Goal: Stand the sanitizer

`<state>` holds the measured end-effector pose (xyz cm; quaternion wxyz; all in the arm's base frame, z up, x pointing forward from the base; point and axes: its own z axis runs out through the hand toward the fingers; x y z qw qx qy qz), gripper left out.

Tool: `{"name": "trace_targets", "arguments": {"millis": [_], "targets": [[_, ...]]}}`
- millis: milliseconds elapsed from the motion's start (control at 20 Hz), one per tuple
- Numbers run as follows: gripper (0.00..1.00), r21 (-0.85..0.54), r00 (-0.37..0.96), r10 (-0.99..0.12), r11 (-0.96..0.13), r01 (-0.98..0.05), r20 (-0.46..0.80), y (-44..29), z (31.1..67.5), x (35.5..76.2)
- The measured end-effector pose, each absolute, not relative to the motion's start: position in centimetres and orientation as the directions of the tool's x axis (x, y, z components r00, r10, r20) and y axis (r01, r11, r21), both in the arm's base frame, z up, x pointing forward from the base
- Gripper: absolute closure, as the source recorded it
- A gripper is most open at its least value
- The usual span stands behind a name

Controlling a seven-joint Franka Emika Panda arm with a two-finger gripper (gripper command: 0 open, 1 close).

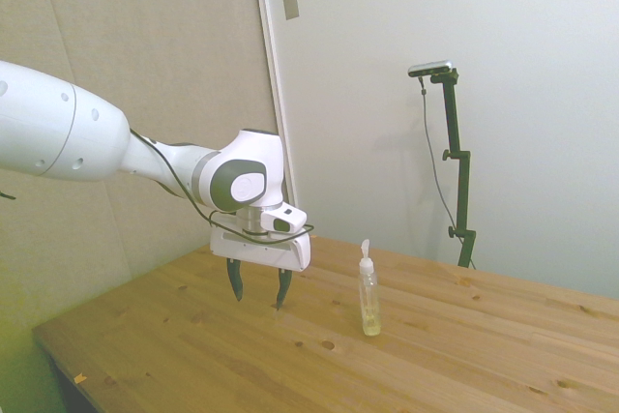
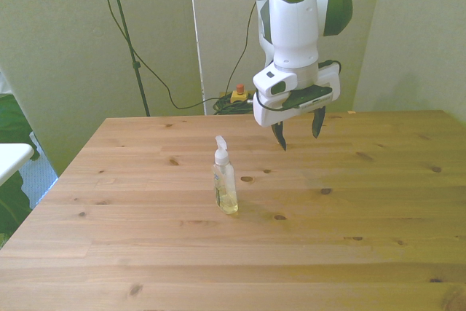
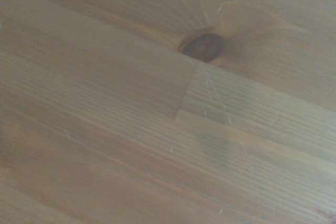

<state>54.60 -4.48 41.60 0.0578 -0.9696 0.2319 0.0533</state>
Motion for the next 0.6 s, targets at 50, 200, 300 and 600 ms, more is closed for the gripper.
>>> {"name": "trace_targets", "arguments": {"millis": [50,200,300,600], "targets": [[0.0,-0.088,0.884,-0.448,-0.883,-0.46,-0.13,-4.6,41.6,54.7],[0.0,-0.091,0.884,-0.45,-0.882,-0.462,-0.127,-4.7,41.7,54.8],[0.0,-0.087,0.891,-0.437,-0.89,-0.448,-0.123,-4.3,41.7,54.9],[0.0,-0.071,0.893,-0.438,-0.892,-0.446,-0.103,-3.3,41.6,55.0]]}}
